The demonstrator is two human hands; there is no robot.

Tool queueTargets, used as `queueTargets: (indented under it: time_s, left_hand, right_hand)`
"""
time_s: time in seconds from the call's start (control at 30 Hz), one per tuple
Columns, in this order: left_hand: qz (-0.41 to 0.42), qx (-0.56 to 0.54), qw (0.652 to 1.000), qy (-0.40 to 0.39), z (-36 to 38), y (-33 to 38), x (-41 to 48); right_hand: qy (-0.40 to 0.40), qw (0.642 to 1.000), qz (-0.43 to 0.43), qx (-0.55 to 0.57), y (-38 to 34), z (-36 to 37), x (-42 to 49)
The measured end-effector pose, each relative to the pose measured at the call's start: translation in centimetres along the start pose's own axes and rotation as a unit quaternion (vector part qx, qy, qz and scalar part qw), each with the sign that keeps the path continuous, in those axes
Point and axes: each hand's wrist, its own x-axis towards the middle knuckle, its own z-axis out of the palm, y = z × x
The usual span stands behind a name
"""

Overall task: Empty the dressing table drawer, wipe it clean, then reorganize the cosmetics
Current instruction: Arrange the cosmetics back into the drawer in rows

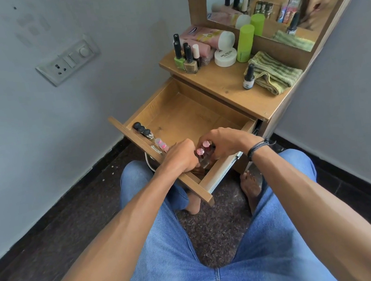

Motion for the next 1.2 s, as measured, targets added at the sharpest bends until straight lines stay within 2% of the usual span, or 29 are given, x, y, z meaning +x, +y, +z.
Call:
queueTargets:
  time_s: [0.3, 0.47, 0.67, 0.9, 1.07, 1.2]
  left_hand:
    - [0.021, 0.053, 0.998, 0.024, 0.8, 0.2, 0.1]
    - [0.027, 0.097, 0.995, 0.021, 1.0, 0.2, 0.5]
    - [-0.01, 0.14, 0.988, -0.058, 1.5, 1.0, 1.7]
    - [0.023, 0.179, 0.969, -0.169, 0.3, 1.1, 2.4]
    - [0.042, 0.185, 0.957, -0.218, -0.4, 0.7, 2.8]
    - [0.057, 0.183, 0.955, -0.227, -1.0, 0.7, 2.6]
  right_hand:
    - [-0.043, 0.997, -0.017, 0.056, 0.5, -1.1, -0.4]
    - [-0.028, 0.997, -0.03, 0.071, 0.8, -2.0, -1.4]
    - [0.01, 0.996, -0.021, 0.084, 1.6, -1.7, -2.7]
    - [0.016, 0.997, -0.015, 0.08, 1.7, -1.4, -2.8]
    - [0.013, 0.996, -0.012, 0.085, 1.6, -1.5, -3.0]
    - [0.019, 0.996, -0.013, 0.089, 1.8, -1.3, -3.0]
